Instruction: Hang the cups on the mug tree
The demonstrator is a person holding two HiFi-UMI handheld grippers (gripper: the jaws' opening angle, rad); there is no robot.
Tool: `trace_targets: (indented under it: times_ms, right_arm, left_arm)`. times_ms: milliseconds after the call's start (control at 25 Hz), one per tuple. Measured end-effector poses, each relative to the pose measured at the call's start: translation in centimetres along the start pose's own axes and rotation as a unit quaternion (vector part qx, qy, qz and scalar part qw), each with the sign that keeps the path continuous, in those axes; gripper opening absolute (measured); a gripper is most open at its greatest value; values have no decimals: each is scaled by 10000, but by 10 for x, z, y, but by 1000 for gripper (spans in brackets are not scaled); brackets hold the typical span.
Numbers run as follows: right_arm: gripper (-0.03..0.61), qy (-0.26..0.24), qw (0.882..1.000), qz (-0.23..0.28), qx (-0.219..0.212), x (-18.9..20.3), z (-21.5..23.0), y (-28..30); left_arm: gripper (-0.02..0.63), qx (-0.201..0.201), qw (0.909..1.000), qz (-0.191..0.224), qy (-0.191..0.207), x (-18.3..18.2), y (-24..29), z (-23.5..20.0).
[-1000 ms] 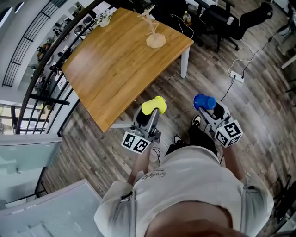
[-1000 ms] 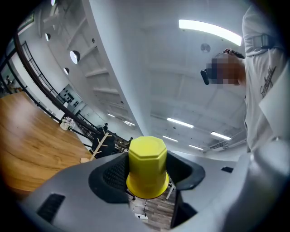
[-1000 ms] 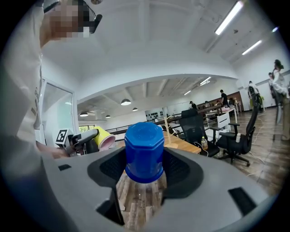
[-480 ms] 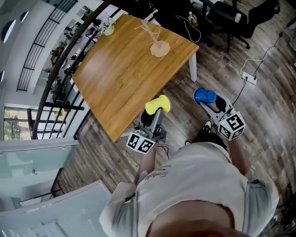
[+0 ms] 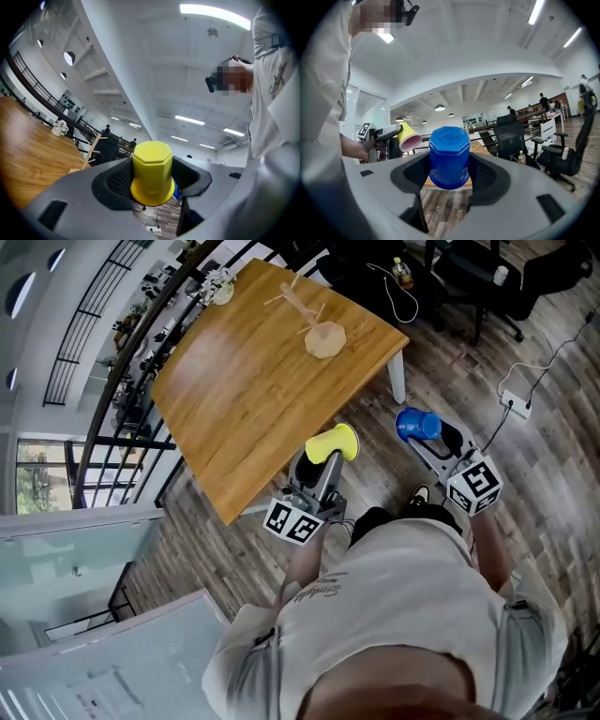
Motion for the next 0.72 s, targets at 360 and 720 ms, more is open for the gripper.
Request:
trace_targets:
  times_ms: [360, 720]
  right_arm:
    - [241, 401, 9990, 13, 181, 15, 38, -5]
    - [241, 338, 9982, -176, 468, 9, 85, 17]
  left_arm:
    - [258, -90, 9997, -216, 50, 10, 29, -6]
    - [258, 198, 9995, -226, -39, 17, 97, -34]
Point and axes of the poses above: the fingertips, and each gripper's own axes: y forward along the fingers, z to its right, x out of its underside, the point moved 2 cm from there along -y, backward along the fingers, and after that the axes turned 8 degrees about -x, right-handed, at the moved point
